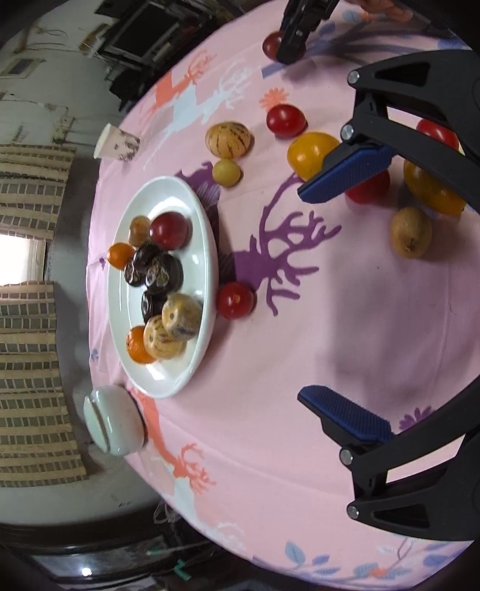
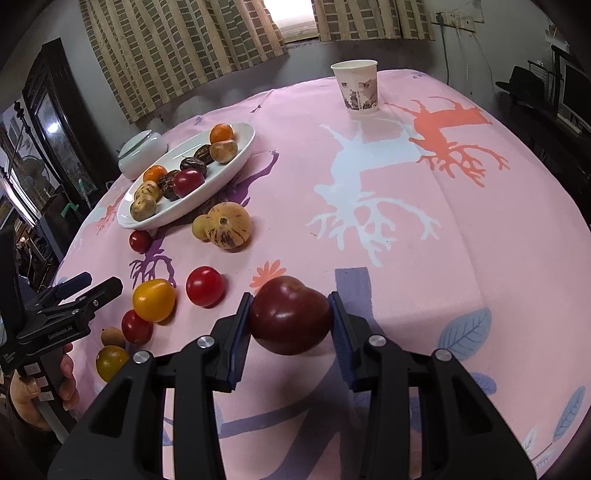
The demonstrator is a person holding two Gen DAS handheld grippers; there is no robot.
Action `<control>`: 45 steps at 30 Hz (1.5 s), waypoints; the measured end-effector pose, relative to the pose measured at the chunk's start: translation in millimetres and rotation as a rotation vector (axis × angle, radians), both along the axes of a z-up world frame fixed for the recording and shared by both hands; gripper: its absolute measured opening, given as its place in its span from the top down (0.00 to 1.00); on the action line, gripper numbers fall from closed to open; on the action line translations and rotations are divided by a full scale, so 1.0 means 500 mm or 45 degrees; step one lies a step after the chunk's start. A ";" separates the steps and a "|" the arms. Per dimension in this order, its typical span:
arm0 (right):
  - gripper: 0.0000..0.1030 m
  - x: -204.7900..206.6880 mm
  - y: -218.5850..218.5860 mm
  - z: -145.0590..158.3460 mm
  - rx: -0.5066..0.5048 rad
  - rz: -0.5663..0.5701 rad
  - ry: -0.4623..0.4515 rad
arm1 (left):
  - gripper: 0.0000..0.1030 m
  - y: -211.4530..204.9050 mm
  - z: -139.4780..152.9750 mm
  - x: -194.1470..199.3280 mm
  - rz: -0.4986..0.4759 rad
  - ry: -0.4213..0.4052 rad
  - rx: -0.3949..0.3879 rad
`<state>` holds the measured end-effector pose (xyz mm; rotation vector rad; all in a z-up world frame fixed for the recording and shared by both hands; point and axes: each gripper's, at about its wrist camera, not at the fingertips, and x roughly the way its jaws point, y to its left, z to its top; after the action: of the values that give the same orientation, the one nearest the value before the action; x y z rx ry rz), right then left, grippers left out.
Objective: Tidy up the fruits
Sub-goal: 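Close the right tool around the dark red apple and lift it, then grasp a striped pale yellow pepino with the left tool while the right tool holds the apple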
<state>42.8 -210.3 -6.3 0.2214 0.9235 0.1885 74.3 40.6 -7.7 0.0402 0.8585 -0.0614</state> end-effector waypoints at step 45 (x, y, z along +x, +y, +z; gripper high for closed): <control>0.59 -0.019 -0.072 0.050 0.117 -0.142 -0.049 | 0.41 -0.313 -0.013 0.139 -0.395 0.045 0.034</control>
<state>33.3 -246.1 19.0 0.3521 0.8623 0.1319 143.9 -116.0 -14.3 0.1977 0.8825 -0.3420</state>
